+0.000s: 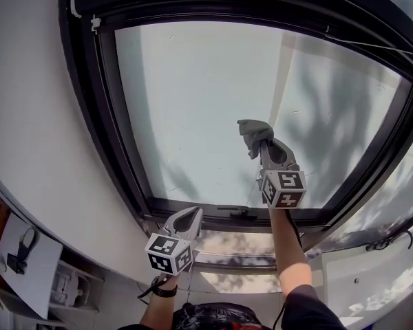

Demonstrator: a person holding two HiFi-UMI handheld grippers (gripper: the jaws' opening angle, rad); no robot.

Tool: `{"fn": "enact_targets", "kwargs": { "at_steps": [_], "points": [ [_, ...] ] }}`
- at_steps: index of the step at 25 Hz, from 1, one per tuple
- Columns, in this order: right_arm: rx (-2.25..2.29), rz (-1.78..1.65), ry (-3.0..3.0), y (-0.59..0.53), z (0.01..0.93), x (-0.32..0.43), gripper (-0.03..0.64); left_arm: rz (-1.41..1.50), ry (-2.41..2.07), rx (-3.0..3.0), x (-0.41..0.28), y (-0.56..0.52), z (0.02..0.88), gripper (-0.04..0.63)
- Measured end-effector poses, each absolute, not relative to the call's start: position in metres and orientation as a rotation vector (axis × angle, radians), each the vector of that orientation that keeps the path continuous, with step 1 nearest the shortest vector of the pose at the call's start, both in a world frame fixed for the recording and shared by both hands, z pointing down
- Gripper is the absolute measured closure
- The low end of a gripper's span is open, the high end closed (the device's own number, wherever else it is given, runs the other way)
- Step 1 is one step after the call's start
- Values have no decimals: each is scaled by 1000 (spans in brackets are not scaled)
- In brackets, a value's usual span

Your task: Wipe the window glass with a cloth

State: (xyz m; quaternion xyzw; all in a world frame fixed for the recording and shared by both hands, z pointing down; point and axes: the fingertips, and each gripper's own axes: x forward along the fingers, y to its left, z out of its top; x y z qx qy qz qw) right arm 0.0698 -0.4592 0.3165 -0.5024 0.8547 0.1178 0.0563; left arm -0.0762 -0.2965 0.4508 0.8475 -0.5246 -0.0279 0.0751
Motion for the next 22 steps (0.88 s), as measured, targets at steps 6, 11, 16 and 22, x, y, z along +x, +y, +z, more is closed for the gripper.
{"fn": "enact_targets", "kwargs": {
  "at_steps": [6,11,16,22],
  "points": [
    [-1681,346,2512,-465,321,146,598,-84,-1447,2602,-28,-314,455,594],
    [-1825,324,2429,-473,327,218,598,-85,-1366,2636,10,-325,459,594],
    [-1957,280,2319,-480,327,291,598,-85,-1311,2666,41,-335,458,594],
    [-2096,204,2158,-482,327,369,598,-92,-1285,2680,61,-344,456,594]
  ]
}}
